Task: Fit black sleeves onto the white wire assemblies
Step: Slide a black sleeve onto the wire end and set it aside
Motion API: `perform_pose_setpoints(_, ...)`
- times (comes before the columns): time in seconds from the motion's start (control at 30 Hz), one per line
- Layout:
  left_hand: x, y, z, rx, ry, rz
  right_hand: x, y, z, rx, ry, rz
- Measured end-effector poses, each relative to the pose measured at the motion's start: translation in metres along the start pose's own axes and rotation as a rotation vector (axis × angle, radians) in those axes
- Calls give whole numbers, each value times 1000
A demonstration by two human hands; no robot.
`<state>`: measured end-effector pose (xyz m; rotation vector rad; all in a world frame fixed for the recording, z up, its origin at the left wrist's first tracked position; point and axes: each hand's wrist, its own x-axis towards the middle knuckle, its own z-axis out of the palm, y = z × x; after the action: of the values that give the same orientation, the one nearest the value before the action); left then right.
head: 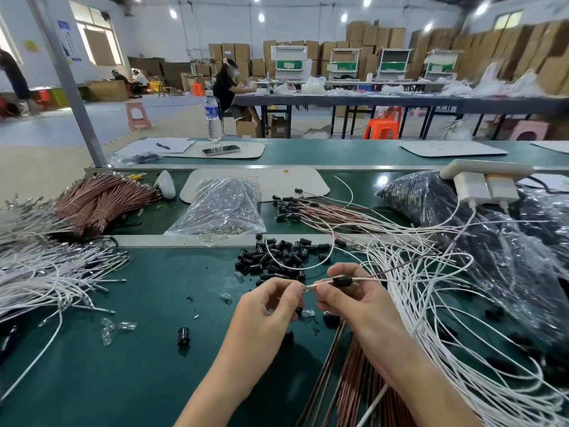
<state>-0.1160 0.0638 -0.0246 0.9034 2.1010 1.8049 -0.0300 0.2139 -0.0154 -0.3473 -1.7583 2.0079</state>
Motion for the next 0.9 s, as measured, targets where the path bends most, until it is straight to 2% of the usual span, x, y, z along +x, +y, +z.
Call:
perform_pose_setpoints(0.13, 1, -2, 0, -8, 29, -52, 0, -1, 1, -79, 10, -17)
perform_pose_setpoints(0.4, 1, -2, 4, 50, 68, -47, -1, 1, 2, -146, 15, -50)
perform_pose_setpoints(0.7, -3, -2, 4, 121, 66, 41, -2, -1, 3, -105, 17, -44)
perform_pose_setpoints(0.9, -5, -5, 3, 335, 84, 155, -4, -3, 4, -71, 2, -35)
